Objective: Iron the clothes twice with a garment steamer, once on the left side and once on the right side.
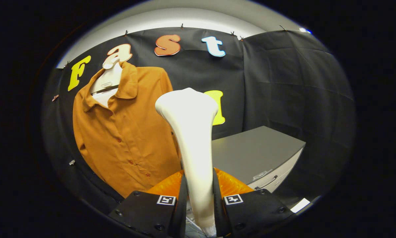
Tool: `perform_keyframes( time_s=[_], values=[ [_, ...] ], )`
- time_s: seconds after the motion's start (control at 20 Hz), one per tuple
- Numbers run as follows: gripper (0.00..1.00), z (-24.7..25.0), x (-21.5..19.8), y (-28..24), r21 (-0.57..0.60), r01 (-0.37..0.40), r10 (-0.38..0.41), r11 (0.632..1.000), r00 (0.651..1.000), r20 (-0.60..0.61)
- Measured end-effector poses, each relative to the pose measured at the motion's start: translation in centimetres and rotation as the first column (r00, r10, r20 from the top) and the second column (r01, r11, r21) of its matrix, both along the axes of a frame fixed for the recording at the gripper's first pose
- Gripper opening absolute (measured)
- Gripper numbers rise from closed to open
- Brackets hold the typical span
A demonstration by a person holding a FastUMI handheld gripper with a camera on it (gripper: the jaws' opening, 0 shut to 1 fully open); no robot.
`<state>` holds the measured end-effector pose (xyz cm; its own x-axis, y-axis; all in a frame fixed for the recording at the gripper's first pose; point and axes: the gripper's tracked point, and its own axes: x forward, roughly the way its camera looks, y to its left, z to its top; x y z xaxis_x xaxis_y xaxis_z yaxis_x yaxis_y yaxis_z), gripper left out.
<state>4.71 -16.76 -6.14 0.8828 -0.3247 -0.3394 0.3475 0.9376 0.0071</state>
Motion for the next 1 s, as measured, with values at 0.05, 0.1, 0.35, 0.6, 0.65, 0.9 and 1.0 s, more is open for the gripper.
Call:
perform_keyframes(
  time_s=[0.05,0.1,0.35,0.6,0.65,0.9,1.0],
  values=[
    [0.38,-0.2,0.6,1.2,-0.002,-0.021,0.021,1.000,1.000,-0.004],
    [0.38,-0.4,1.2,2.5,-0.002,-0.043,0.043,0.999,0.999,-0.005],
    [0.38,-0.2,5.0,7.1,-0.019,-0.108,0.109,0.994,0.994,0.010],
    [0.38,-0.6,8.4,8.4,-0.061,-0.102,0.102,0.993,0.995,0.006],
    [0.38,-0.9,8.9,8.5,-0.063,-0.097,0.097,0.993,0.995,-0.003],
    [0.38,-3.6,10.8,8.5,-0.076,-0.082,0.076,0.994,0.994,-0.078],
    [0.38,-5.0,11.2,8.4,-0.071,-0.078,0.070,0.994,0.992,-0.105]
  ],
)
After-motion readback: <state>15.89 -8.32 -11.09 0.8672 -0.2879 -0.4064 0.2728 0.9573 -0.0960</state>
